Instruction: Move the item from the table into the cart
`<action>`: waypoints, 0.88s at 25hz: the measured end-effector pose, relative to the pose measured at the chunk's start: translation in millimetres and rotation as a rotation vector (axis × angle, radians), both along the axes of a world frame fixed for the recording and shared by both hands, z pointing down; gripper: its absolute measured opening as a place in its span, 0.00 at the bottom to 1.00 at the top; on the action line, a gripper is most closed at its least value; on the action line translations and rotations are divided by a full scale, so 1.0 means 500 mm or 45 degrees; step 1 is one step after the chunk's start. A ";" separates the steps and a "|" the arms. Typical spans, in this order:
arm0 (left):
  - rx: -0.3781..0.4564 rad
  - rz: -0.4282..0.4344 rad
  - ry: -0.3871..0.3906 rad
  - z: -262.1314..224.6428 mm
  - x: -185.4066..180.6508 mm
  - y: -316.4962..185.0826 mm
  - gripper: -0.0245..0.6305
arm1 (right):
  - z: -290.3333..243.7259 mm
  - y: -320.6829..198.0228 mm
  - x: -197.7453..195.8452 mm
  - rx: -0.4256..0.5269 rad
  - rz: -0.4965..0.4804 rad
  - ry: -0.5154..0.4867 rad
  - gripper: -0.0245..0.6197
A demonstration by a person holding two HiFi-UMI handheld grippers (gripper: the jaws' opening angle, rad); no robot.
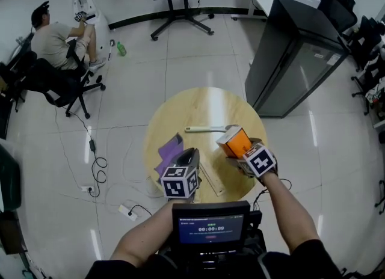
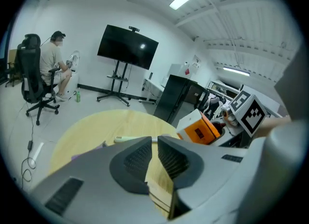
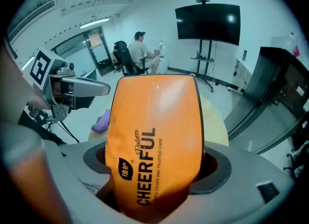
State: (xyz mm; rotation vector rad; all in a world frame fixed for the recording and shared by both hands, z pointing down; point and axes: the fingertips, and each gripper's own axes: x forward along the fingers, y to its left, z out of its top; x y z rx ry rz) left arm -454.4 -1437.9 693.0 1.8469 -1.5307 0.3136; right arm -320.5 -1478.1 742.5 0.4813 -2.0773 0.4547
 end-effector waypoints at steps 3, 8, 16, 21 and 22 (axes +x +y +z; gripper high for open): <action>0.144 0.069 0.047 -0.106 0.022 0.002 0.11 | -0.110 0.013 0.012 0.083 0.044 -0.074 0.66; 0.353 0.160 -0.032 -0.256 0.044 0.025 0.11 | -0.279 0.043 0.031 0.203 0.127 -0.251 0.66; 0.630 0.226 -0.028 -0.455 0.086 0.099 0.05 | -0.488 0.123 0.092 0.369 0.244 -0.506 0.66; 0.715 0.241 -0.076 -0.539 0.101 0.150 0.05 | -0.595 0.173 0.149 0.496 0.305 -0.639 0.66; 0.730 0.246 -0.089 -0.553 0.103 0.161 0.05 | -0.613 0.186 0.156 0.519 0.314 -0.668 0.66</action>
